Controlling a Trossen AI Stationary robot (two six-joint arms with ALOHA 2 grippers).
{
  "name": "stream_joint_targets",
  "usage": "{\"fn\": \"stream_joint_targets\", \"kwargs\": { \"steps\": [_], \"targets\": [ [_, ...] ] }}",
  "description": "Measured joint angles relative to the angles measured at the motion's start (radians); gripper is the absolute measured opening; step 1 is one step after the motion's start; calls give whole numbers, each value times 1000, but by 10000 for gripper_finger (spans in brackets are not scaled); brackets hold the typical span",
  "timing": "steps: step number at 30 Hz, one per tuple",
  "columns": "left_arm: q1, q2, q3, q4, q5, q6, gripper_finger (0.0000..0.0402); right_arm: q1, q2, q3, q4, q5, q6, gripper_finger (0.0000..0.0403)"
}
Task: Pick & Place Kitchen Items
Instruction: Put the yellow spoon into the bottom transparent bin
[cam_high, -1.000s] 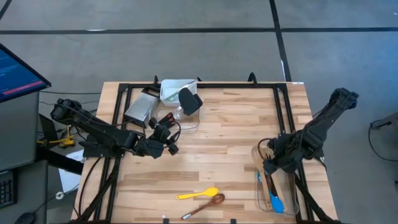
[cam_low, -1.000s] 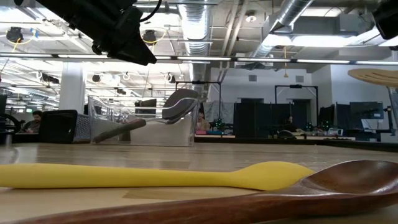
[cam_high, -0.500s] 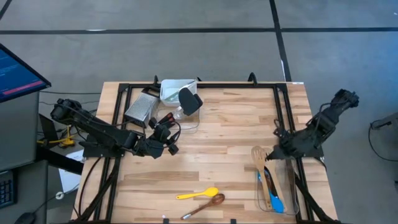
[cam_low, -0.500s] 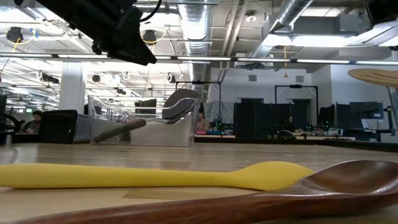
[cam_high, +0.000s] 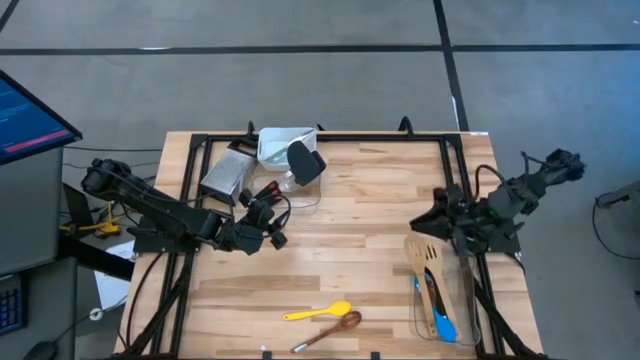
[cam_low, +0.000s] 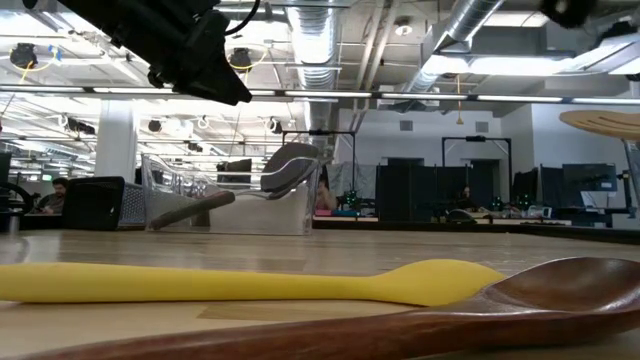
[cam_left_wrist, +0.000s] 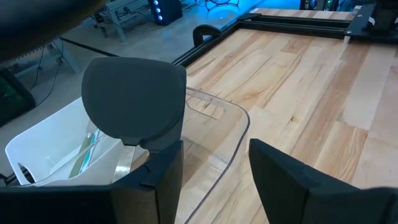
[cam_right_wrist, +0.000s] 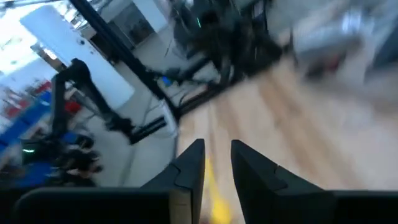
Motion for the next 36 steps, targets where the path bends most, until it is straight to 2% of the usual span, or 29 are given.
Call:
{"fn": "stream_joint_targets", "kwargs": {
  "steps": [5,9,17,20,23,28,32,36],
  "targets": [
    [0,0,0,0,0,0,170,-25,71,0,104,25,-384,71],
    [0,0,0,0,0,0,170,-62,150,0,136,25,-545,71],
    [0,0,0,0,5,0,170,-136,349,-1,153,20,-522,70],
    [0,0,0,0,45,0,170,-154,409,-1,160,-3,-508,62],
    [0,0,0,3,108,0,170,-173,458,-1,168,-63,-511,46],
    [0,0,0,35,267,-10,164,-206,533,-1,242,-68,-516,7],
    [-1,0,0,48,389,-55,133,-243,588,-1,314,-67,-515,8],
    [-14,0,0,56,458,-82,90,-278,649,-1,389,-67,-515,9]
  ]
}}
